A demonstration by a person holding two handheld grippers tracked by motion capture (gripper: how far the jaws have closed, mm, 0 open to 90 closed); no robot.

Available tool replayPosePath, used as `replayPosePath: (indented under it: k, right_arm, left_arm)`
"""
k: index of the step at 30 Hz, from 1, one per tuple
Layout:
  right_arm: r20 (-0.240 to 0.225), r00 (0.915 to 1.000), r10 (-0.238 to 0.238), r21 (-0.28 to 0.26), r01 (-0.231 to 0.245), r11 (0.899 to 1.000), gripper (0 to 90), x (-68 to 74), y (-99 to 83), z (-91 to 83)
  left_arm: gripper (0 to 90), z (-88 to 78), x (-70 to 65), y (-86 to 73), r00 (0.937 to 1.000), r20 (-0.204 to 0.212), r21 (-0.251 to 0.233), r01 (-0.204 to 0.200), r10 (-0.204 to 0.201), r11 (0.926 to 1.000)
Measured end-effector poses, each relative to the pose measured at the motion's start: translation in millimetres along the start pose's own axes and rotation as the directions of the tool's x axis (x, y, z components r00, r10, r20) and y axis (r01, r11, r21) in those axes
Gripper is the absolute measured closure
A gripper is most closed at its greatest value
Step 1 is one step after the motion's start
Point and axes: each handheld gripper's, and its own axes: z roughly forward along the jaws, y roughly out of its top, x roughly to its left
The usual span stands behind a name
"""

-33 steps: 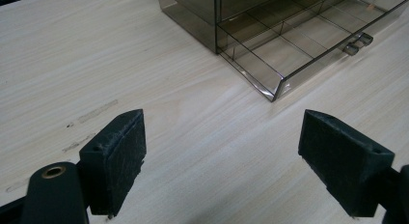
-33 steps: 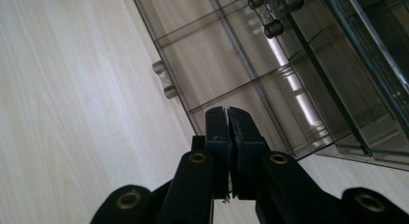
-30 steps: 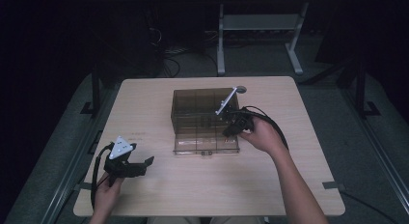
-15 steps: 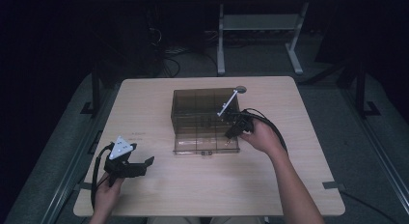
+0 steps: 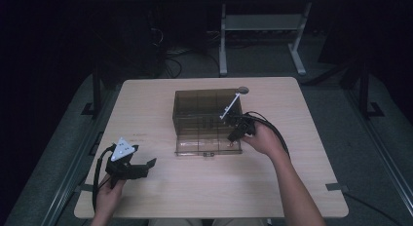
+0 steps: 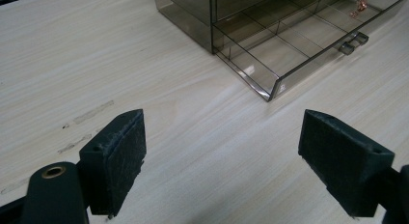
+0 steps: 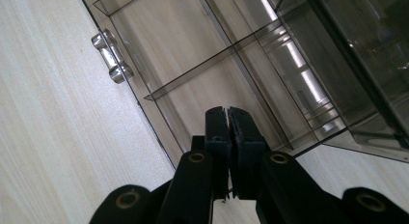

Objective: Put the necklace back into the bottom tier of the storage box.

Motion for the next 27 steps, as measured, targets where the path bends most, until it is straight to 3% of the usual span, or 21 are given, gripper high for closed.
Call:
replayPosePath:
  k: [27]
  right_arm:
    - [-0.016, 0.9998, 0.011, 0.019, -0.011, 1.000, 83.1, -1.6, 3.4, 11.7]
  left_arm:
    - [16.8, 1.2, -0.5, -0.1, 1.0000, 0.004, 0.002, 0.000, 0.000, 1.0000]
